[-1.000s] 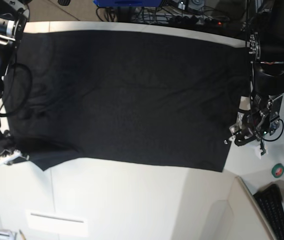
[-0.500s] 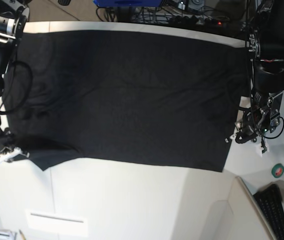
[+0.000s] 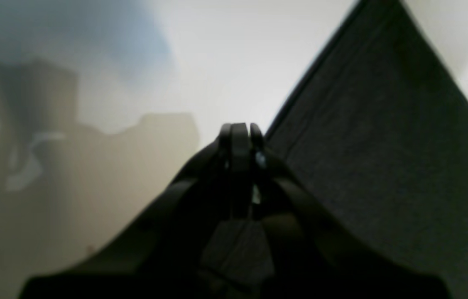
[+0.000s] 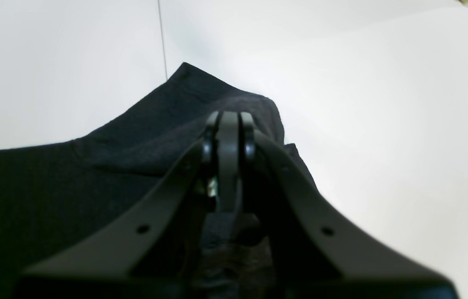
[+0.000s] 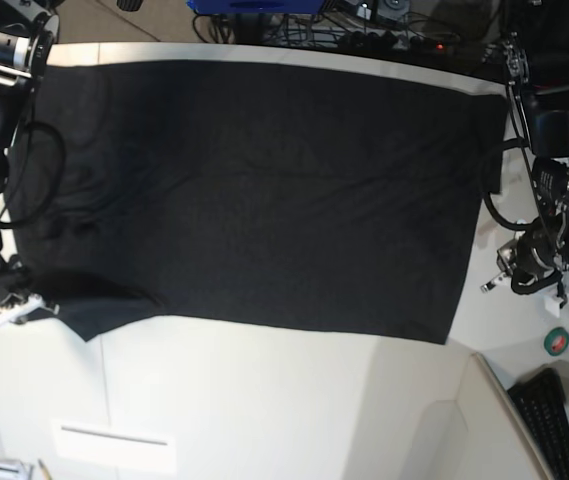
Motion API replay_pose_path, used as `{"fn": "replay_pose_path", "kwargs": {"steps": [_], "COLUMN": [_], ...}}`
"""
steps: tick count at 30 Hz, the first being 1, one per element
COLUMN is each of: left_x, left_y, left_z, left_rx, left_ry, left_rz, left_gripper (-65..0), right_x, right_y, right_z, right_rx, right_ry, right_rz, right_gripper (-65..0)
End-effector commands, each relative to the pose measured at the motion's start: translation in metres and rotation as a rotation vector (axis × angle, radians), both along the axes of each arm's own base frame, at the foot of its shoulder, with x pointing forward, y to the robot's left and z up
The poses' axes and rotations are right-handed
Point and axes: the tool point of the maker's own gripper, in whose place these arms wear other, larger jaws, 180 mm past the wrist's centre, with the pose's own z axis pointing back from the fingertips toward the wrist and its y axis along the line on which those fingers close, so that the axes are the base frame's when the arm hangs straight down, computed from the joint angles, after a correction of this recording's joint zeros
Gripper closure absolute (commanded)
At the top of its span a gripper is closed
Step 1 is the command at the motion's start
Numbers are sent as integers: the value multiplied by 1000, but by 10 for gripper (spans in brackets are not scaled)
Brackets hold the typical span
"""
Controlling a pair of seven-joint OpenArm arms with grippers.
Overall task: Layout the t-shirt on the table in an organized manner, then fold the t-shirt properly
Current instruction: 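Move the left gripper to the other hem corner and grasp it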
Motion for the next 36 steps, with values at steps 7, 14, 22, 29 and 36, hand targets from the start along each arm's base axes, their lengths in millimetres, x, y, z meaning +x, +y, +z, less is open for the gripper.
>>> {"fn": "replay_pose_path", "kwargs": {"steps": [7,14,22,29,36], "left_x": [17,20,14,11,7], "left_y": [-16,-24,-42,-44,-52], "left_z": [15,18,-21,-34,-40], "left_rx": [-14,-7,50,32,25], "left_ry": [-77,-102,29,38,53], "left_rz": [-146,-266,-471,-459,-480], "left_gripper": [-95,-648,-556,-556,-214], "right_x": [14,7,7,7,7], "right_y": [-6,-9,-8,-9,-9], "right_z": [22,17,16,15,16], "right_rx": [-19,-21,-21,-20,-21], "right_ry": [-68,-55,-54,-53,-58], "right_rz": [1,-4,-3,-4,-5], "right_gripper": [0,0,0,0,0]}}
